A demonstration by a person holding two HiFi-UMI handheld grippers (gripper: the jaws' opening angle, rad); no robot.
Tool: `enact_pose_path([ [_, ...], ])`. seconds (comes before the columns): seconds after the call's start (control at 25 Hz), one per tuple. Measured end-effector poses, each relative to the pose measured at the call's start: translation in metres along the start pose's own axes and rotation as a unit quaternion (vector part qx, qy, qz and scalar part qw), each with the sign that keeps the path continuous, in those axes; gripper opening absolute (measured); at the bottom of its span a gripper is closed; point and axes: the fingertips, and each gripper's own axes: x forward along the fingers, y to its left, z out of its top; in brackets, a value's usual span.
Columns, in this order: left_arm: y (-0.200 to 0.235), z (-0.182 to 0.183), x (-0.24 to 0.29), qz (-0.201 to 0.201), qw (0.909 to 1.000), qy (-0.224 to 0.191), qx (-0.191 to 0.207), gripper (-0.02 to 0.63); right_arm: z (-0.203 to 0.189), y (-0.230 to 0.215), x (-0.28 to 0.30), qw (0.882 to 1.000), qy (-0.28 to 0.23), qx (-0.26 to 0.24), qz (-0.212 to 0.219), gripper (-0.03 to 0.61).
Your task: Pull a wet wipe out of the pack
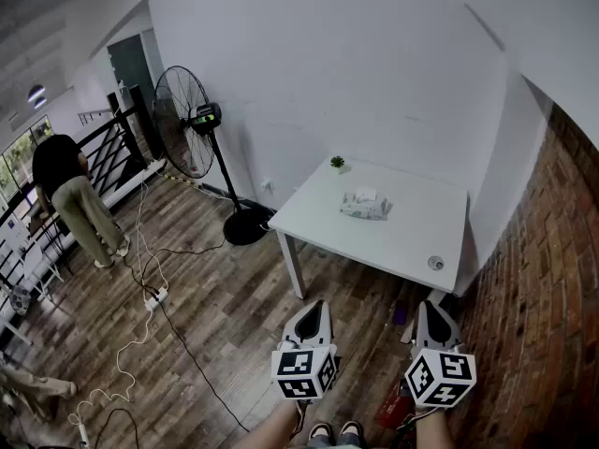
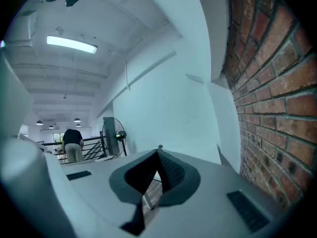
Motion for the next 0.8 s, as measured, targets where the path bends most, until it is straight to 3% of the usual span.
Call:
enact_pose_path([
  [0.44,0.002,0.004,0.004,0.002,1.0000,-0.003,0.005,0.002,0.001,0.001,0.004,1.000,0.003,-0.006,0.005,0.000],
  [0.8,0.013,0.005,0.002,0.012,0.9999,-0.005,0.005,0.002,-0.009,0.007,0.010,1.000,0.008,0.021,0.017,0.002],
])
